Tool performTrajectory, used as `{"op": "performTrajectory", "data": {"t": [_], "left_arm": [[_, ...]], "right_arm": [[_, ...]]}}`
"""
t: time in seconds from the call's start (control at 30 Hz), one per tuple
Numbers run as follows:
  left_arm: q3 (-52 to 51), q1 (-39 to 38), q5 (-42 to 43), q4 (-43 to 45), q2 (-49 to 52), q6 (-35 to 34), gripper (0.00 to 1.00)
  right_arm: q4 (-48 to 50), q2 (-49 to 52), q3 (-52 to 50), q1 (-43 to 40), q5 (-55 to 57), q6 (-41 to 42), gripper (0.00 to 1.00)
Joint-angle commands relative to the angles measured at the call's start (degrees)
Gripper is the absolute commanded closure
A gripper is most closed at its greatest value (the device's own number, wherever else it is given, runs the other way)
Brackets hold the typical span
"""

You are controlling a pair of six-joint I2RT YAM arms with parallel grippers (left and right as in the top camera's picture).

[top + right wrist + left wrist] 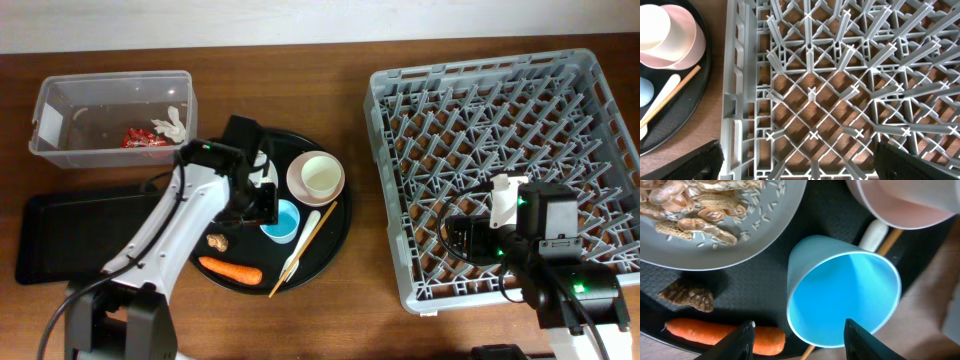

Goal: Sort waste into correct bins and load items into the dishwasher rack
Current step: 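Grasp the blue cup with the left gripper and lift it, then hand the blue cup from the left gripper to the right gripper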

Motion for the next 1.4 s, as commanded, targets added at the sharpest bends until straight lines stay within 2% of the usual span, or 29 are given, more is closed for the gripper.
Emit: {"op": "performTrajectory", "data": {"t": [0.0, 0.13, 0.17, 0.3, 0.33, 0.4, 0.53, 0.7, 0.8, 0.9, 1.0, 1.17, 1.37], "left_arm": [[-1.9, -1.6, -3.7, 2.0, 2.0, -2.6, 0.54], [-2.0, -2.0, -3.4, 3.0, 3.6, -2.6, 0.79], [-2.0, -2.0, -3.4, 3.3, 3.6, -2.6, 0.83], [-2.0, -2.0, -3.4, 3.7, 3.6, -2.6, 0.84], [-2.0, -2.0, -3.4, 3.7, 3.6, -2.6, 0.87], [-2.0, -2.0, -3.5, 3.7, 3.6, -2.6, 1.00], [-1.0, -1.4, -3.5, 2.6, 3.5, -1.5, 1.00], [6.2, 2.5, -2.9, -5.7, 1.6, 2.7, 1.00], [12.0, 5.1, 6.2, -7.5, -0.7, 10.4, 1.00], [15.8, 7.0, 23.9, -4.4, -1.6, 16.4, 1.00], [15.9, 7.2, 40.0, 1.9, -1.4, 18.6, 1.00], [15.9, 7.0, 55.0, 11.4, -0.2, 20.1, 1.00], [15.9, 6.0, 65.0, 12.7, 2.4, 20.1, 1.00]], "right_arm": [[-0.1, 0.1, 1.2, 0.4, 0.5, 0.6, 0.01], [-0.1, 0.1, 1.2, 0.4, 0.5, 0.6, 0.01], [-0.1, 0.1, 1.2, 0.4, 0.5, 0.6, 0.01], [-0.3, 0.1, 1.2, 0.4, 0.5, 0.6, 0.01], [-0.3, 0.1, 1.2, 0.4, 0.5, 0.6, 0.01], [-0.3, 0.1, 1.2, 0.4, 0.5, 0.6, 0.01], [-0.4, 0.1, 1.2, 0.4, 0.5, 0.6, 0.01], [-0.6, 0.0, 1.2, 0.4, 0.5, 0.6, 0.01], [-1.6, 0.1, 1.2, 0.3, 0.5, 2.7, 0.01], [1.8, 0.1, 1.2, 0.3, -2.5, 3.3, 0.01], [7.8, 0.6, 1.3, 0.3, -16.3, -4.1, 0.01], [14.3, 4.5, 1.3, 0.4, -38.1, -14.7, 0.01], [20.2, 9.4, 1.3, 0.4, -58.3, -22.6, 0.01]]}}
